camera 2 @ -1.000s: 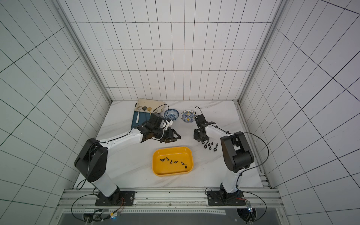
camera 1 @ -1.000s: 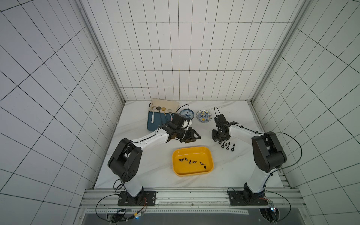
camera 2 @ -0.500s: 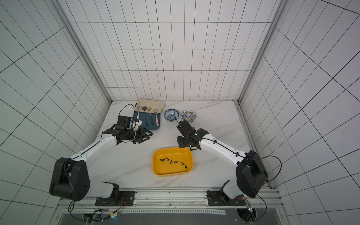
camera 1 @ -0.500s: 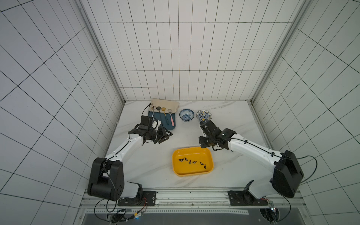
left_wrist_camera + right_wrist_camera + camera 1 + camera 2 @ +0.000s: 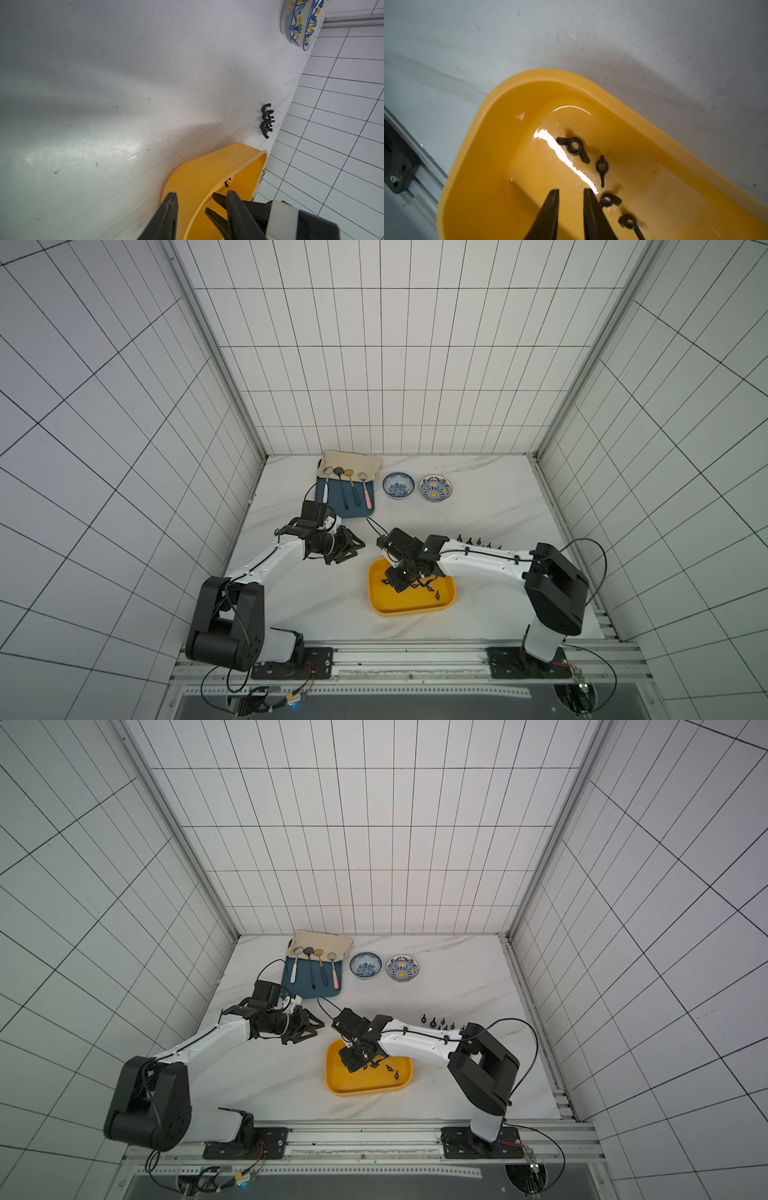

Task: Take out the wing nut from the storage box
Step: Pick up the wing nut from the storage box.

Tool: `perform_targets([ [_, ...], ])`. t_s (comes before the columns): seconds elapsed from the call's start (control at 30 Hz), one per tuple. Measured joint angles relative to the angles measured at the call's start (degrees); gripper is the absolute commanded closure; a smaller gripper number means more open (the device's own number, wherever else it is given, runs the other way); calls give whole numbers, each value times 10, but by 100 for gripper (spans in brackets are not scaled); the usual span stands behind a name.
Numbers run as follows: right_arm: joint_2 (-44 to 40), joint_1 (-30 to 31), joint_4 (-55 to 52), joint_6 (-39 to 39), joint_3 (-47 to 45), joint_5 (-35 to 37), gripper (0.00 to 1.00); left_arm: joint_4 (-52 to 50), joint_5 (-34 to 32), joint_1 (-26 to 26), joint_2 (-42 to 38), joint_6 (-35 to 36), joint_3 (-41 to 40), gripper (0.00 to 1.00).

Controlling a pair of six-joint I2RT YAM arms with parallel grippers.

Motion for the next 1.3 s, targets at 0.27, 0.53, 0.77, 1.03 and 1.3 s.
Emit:
perform_targets([
  [0.27, 13, -13, -9, 0, 23, 47, 74, 0, 0, 0, 0, 0, -1, 59],
  [0.53, 54, -16, -14, 3, 23, 51, 75, 4, 0, 0, 0, -1, -1, 59],
  [0.77, 60, -17, -13, 9, 23, 52, 75, 8, 0, 0, 0, -1, -5, 59],
  [1.03, 76, -21, -9, 13, 23, 48, 75, 9, 0, 0, 0, -1, -6, 59],
  [1.3, 81, -21, -2, 16, 23, 44, 86, 10, 0, 0, 0, 0, -7, 60],
])
